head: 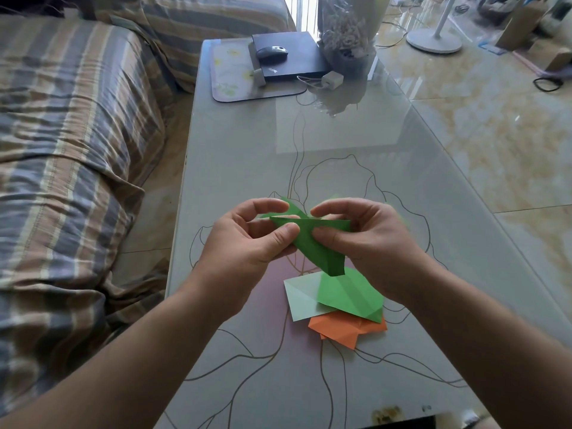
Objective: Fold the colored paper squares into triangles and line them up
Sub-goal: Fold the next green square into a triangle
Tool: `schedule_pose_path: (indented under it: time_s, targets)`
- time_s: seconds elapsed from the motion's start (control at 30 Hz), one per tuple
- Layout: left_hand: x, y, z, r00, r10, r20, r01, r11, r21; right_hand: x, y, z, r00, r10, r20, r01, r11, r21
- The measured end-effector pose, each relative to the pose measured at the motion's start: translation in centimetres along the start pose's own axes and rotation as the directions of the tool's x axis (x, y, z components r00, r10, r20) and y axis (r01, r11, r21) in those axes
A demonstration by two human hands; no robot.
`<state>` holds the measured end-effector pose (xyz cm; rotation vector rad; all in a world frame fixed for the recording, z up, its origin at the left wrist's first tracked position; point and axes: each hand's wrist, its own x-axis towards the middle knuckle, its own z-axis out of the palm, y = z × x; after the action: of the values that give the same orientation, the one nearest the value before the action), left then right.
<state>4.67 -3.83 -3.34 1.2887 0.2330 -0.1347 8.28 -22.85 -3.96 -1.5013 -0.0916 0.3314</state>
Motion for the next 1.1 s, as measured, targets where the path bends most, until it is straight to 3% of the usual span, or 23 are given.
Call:
schedule_pose_path:
  time_s: [0.13, 0.83, 1.1]
  targets:
    - [-0.1, -0.13, -0.15, 0.999, 0.035, 0.004, -0.035, 0.992, 0.118, -0.17, -0.1, -0.07, 0.999, -0.034, 0.003, 0.034, 0.995, -0.095]
    - [0.19, -0.4, 0.11, 0.998, -0.004, -0.061, 0.007, 0.999, 0.05, 0.15, 0.12, -0.28, 0.996, -0.051, -0.071, 0.039, 0.986, -0.163]
    - [0.17, -0.28, -0.1, 0.994, 0.032, -0.1, -0.022, 0.995, 0.102, 0.37, 0.2, -0.43, 0.987, -0.107, -0.119, 0.065, 0.949, -0.307]
